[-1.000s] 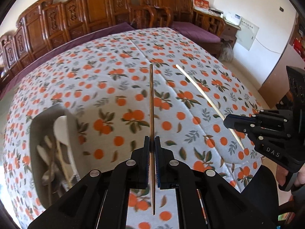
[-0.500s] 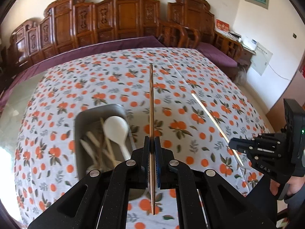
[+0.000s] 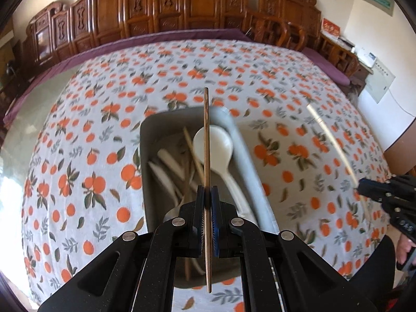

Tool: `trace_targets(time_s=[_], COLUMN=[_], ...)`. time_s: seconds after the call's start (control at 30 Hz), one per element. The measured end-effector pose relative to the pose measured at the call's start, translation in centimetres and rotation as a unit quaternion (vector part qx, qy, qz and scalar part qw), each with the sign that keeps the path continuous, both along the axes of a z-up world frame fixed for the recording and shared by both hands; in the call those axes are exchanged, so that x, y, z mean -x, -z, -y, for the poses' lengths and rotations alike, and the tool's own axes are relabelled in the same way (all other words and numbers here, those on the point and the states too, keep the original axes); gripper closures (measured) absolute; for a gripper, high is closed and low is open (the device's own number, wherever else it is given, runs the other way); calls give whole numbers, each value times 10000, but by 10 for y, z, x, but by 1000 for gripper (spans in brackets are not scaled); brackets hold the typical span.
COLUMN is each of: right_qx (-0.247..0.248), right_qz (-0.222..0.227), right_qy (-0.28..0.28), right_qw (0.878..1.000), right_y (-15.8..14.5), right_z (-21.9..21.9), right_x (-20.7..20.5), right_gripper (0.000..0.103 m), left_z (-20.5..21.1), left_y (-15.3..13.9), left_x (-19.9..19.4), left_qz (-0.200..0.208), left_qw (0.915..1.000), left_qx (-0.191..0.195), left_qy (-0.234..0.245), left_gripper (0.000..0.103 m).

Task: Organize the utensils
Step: 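Carry both chopsticks over the grey tray and lower them in, then open both tools to release the chopsticks into the tray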

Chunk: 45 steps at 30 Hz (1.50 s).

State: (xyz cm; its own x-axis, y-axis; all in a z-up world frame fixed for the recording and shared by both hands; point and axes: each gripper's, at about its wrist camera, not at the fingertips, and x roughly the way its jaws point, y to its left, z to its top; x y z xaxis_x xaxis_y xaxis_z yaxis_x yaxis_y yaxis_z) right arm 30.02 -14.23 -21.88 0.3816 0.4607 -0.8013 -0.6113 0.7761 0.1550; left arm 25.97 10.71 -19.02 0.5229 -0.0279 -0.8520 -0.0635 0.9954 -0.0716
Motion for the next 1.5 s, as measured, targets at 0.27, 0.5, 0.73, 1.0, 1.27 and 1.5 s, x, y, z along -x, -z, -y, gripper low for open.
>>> trace_targets(time_s=[0.27, 0.5, 0.73, 1.0, 1.27, 1.5], right_qx=[23, 38, 34, -15, -100, -132], right_qz=[-16, 1, -2, -31, -115, -348], right_qy=[-128, -266, -385, -559, -759, -832], right_qw=[9999, 9996, 9993, 9984, 9970, 9958], right_y=[0, -3, -5, -5, -3, 8], right_z=[-16, -33, -49, -73, -111, -145], right_x=[1, 4, 7, 9, 7, -4], right_gripper=[97, 97, 97, 97, 97, 97], left_z=[-12, -17, -21, -27, -38, -49], left_y=[21, 23, 22, 6, -12, -23], left_x=[0, -3, -4, 8, 26, 42], left_qz=[-205, -175, -165, 14, 218, 319], left_qw=[9997, 9997, 9997, 9996, 9992, 9985], left_qx=[37, 67, 59, 106, 87, 52], left_qy=[-126, -155, -182, -253, -335, -431], left_gripper=[99, 99, 99, 98, 98, 98])
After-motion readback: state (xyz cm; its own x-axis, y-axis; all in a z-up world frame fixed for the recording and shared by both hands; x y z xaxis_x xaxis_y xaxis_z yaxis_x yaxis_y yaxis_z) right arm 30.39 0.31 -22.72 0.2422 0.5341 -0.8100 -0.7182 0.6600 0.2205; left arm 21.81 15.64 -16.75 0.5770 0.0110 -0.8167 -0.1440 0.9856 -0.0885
